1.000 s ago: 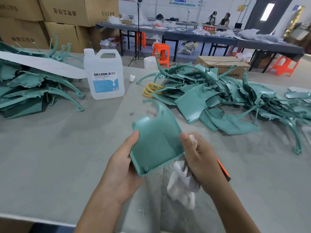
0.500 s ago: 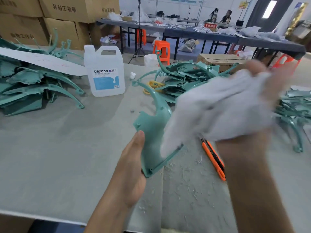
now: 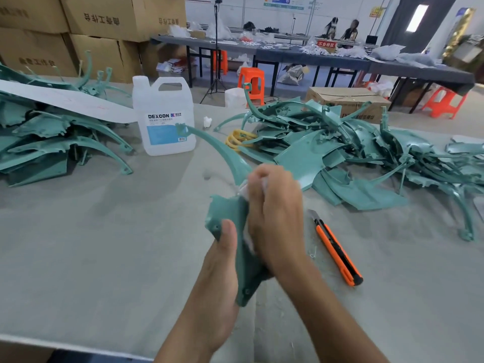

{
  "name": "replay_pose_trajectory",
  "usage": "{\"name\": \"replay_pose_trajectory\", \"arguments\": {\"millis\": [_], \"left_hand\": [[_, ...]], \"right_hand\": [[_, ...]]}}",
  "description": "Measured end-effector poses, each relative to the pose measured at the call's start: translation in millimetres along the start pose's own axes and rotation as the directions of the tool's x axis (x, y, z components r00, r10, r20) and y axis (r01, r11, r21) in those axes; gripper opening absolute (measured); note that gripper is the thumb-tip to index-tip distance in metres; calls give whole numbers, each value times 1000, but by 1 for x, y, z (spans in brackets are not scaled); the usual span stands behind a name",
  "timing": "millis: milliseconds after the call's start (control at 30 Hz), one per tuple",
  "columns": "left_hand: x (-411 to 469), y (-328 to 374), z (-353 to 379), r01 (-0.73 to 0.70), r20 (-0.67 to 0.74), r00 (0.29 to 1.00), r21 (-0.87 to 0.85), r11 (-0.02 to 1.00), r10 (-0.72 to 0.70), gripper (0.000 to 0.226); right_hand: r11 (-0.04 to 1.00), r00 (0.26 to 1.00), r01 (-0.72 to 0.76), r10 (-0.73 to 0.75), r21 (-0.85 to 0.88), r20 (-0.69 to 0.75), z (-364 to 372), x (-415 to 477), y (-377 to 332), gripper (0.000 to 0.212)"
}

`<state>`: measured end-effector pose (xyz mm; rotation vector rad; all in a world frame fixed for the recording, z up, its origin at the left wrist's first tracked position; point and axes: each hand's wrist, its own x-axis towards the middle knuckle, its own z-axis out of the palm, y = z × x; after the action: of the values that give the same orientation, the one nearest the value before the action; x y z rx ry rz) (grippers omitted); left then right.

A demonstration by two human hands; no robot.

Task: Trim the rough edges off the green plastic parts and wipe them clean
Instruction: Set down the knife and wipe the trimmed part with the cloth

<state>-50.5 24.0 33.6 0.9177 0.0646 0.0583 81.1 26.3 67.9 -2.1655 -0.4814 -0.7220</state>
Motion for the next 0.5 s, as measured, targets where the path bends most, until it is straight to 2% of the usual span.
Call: {"name": "replay_pose_trajectory", "arguments": {"millis": [33,67,100,133,167,233,300,367,433,500], "left_hand": [[-4,-1,-2,18,6,1000,29,999,-18,72],[-7,-4,-8,23,-22,1000,86,996,-21,74],[-13,-2,-11,24,-27,999,137,990,-21,74],[-15,-4,-16,39,-46,998,163,986,-31,73],[-15,-3,-19,54,-51,998,165,985,-46,72],[-13,1,-18,57,-53,997,199,978,-48,73],[-10,2,-15,47,-21,999,248,968,-43,70],[-11,0,-16,65,40,996,323,944,-82,60],[-13,-3,-21,66,38,996,349,935,-85,56],[-15,-4,-25,50,-34,999,302,952,-42,52]], "right_hand": [[995,994,-98,97,-28,-40,-60,23,41,15],[955,964,-247,259,166,-54,-86,9,60,13],[952,966,-251,258,175,-14,-76,0,60,12],[924,943,-322,333,208,-19,-83,7,70,14],[908,939,-321,343,270,-37,-82,8,76,17],[887,952,-244,296,392,-78,-83,-3,59,21],[879,986,-84,142,470,-89,-88,-13,51,20],[897,999,-26,10,442,40,-88,-16,39,19],[915,973,-127,40,384,227,-86,-10,41,22],[926,934,-228,121,299,336,-85,-3,54,32]]}}
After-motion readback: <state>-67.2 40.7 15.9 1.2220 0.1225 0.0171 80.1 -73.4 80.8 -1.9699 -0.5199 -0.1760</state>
